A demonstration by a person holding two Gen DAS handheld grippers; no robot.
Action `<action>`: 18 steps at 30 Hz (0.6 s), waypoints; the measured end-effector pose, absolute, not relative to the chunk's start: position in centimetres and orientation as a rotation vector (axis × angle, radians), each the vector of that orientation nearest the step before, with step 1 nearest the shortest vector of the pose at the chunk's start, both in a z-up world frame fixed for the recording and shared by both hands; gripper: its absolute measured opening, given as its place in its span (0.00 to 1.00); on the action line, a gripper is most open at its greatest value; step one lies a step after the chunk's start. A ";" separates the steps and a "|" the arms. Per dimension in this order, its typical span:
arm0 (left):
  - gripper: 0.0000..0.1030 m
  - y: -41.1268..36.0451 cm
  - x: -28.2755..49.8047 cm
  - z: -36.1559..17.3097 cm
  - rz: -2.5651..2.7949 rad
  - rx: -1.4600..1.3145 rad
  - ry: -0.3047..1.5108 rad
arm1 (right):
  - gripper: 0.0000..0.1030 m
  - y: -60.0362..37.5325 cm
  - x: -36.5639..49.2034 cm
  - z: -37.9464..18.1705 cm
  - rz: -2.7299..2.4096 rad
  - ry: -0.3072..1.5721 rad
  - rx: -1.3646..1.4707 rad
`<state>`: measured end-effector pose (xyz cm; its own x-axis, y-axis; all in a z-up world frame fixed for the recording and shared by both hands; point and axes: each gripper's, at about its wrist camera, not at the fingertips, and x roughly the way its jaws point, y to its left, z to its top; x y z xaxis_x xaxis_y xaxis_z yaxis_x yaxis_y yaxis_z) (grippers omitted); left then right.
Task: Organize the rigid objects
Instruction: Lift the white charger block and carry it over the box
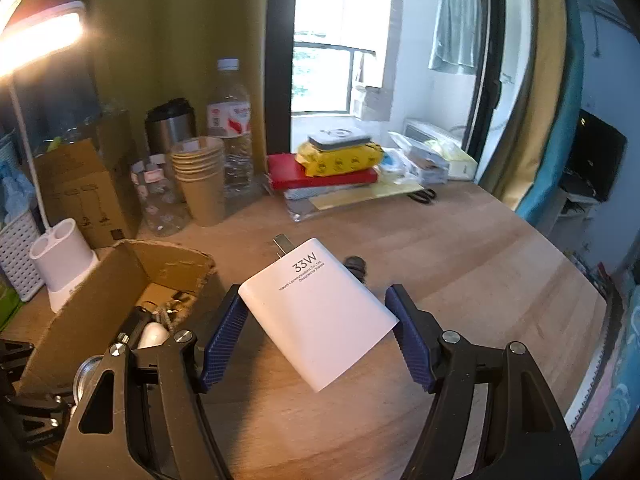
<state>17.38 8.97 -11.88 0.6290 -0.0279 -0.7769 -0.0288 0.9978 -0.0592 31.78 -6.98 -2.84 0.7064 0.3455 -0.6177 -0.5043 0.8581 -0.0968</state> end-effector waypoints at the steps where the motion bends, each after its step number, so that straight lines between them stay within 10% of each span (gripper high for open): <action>1: 0.25 9.0 17.4 -11.9 0.000 -0.068 0.891 | 0.72 -6.7 31.6 -2.8 0.488 0.623 -0.272; 18: 0.25 9.0 17.4 -11.9 0.000 -0.068 0.891 | 0.72 -0.7 29.5 -2.7 0.634 0.590 -0.344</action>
<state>17.39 8.97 -11.88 0.6290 -0.0281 -0.7769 -0.0288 0.9978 -0.0595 29.50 -0.74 -2.68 0.6510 0.4521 -0.6097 -0.6409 0.7578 -0.1224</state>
